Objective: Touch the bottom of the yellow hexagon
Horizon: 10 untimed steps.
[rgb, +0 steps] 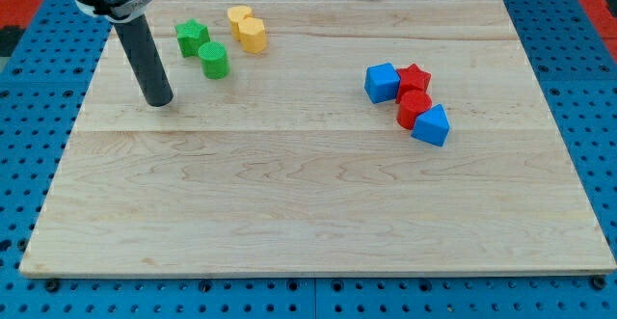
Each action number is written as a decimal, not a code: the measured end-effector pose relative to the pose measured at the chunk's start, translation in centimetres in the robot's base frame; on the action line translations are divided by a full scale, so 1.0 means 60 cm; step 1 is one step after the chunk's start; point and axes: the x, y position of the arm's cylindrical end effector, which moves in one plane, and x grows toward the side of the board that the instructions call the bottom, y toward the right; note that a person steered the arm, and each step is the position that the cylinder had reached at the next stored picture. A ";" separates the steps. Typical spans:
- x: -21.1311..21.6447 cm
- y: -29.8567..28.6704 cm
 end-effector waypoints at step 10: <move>-0.160 0.179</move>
